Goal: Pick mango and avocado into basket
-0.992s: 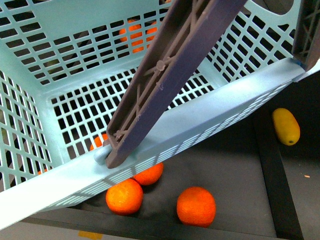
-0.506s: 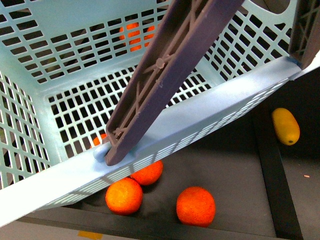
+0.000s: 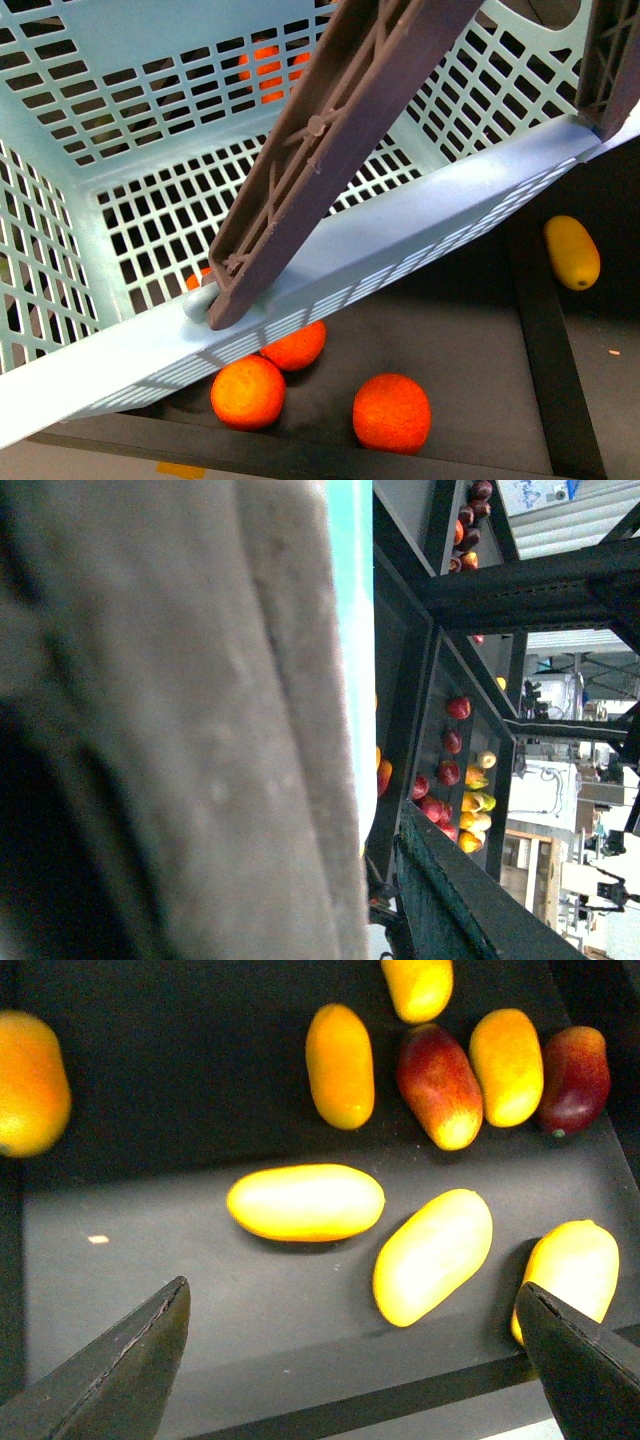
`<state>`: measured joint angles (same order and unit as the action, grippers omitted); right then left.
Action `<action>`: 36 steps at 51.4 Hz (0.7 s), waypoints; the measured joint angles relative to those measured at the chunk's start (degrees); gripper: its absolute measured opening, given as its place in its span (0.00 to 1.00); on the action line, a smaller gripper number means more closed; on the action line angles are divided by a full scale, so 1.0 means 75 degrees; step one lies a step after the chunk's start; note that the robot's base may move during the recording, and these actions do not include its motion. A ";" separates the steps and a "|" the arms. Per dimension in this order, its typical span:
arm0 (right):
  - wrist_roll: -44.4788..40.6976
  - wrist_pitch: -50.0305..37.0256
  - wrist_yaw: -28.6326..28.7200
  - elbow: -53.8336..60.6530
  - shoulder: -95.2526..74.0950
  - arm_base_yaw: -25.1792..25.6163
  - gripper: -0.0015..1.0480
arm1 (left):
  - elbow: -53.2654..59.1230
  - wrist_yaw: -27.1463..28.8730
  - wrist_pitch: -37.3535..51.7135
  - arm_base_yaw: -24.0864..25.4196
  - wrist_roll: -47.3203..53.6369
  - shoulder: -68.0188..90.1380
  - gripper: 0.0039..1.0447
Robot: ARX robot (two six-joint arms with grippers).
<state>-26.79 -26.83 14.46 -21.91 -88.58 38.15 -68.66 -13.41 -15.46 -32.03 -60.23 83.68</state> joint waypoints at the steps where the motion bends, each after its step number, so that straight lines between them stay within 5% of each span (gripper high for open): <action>1: -0.0539 -0.0099 0.0006 -0.0210 -0.0507 0.0064 0.92 | 0.0000 -0.0003 0.0000 0.0000 0.0000 0.0000 0.27; 13: -0.3214 0.0819 0.0111 -0.1734 -0.2891 0.0189 0.92 | 0.0000 0.0003 0.0000 0.0000 0.0000 0.0000 0.27; 36: -0.3949 0.2305 -0.0213 -0.4456 -0.5549 -0.0318 0.92 | 0.0000 0.0000 0.0000 0.0000 0.0000 0.0000 0.27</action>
<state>-56.40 -9.54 12.86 -55.33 -130.19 35.77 -68.66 -13.41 -15.46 -32.03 -60.23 83.68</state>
